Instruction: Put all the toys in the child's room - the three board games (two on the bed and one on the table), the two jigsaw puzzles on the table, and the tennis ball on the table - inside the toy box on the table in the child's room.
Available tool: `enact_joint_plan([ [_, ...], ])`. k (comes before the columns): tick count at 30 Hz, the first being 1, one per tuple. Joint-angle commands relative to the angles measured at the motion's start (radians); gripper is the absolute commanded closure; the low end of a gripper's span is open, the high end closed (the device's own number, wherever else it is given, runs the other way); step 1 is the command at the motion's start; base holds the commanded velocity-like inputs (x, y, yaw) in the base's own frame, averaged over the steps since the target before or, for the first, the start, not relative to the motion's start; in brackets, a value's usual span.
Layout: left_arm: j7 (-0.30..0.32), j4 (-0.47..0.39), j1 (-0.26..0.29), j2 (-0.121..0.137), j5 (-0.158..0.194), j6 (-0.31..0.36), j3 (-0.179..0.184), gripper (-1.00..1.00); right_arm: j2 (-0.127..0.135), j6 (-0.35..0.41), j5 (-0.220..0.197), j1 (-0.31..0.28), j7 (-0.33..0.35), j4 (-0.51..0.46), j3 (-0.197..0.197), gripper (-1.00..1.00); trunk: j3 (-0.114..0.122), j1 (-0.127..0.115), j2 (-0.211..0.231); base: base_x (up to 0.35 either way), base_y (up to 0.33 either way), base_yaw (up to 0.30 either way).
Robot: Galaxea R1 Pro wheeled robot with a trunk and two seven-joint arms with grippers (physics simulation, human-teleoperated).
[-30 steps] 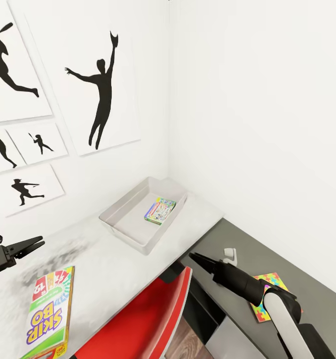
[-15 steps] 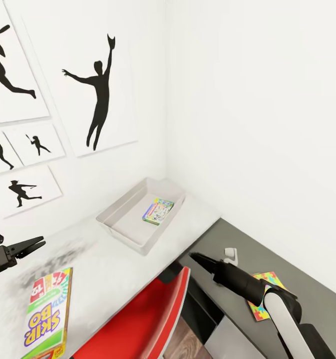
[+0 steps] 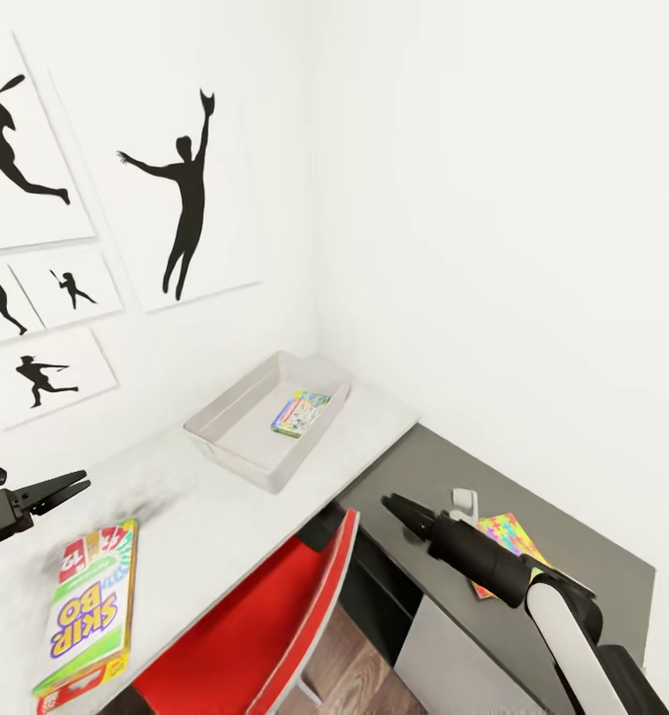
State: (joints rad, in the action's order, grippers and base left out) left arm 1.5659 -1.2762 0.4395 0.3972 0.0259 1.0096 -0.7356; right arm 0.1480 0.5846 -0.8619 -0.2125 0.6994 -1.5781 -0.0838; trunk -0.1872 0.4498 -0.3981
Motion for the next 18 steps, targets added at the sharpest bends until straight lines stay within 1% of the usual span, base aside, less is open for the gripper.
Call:
enact_joint_plan([
  [1, 0.005, 0.0, 0.001, 0.0, -0.001, 0.011, 0.0, -1.0, 0.001, 0.007, -0.008, -0.001, 0.004, 0.0, 0.0, -1.0, 0.0, 0.0, -0.002, -0.201, -0.042, -0.005],
  [4, 0.005, 0.0, 0.001, -0.001, -0.001, 0.011, 0.0, -1.0, 0.002, 0.006, -0.005, -0.001, 0.018, 0.0, 0.0, -1.0, 0.005, 0.0, -0.002, -0.193, -0.021, -0.002],
  [7, 0.005, 0.0, 0.001, -0.001, -0.001, 0.01, 0.001, -1.0, 0.005, 0.006, -0.004, -0.001, 0.026, 0.0, 0.001, -1.0, 0.01, 0.0, -0.002, -0.104, -0.006, -0.001],
  [12, 0.005, 0.0, 0.001, -0.003, -0.002, 0.01, 0.0, -1.0, 0.008, 0.001, -0.003, -0.001, 0.036, 0.0, 0.001, -1.0, 0.018, 0.0, -0.002, -0.029, -0.002, 0.0],
  [18, 0.005, 0.0, 0.001, -0.005, -0.002, 0.01, 0.001, -1.0, 0.011, -0.04, -0.003, -0.001, 0.054, 0.0, 0.001, -1.0, 0.028, 0.0, -0.002, -0.004, 0.0, 0.0],
])
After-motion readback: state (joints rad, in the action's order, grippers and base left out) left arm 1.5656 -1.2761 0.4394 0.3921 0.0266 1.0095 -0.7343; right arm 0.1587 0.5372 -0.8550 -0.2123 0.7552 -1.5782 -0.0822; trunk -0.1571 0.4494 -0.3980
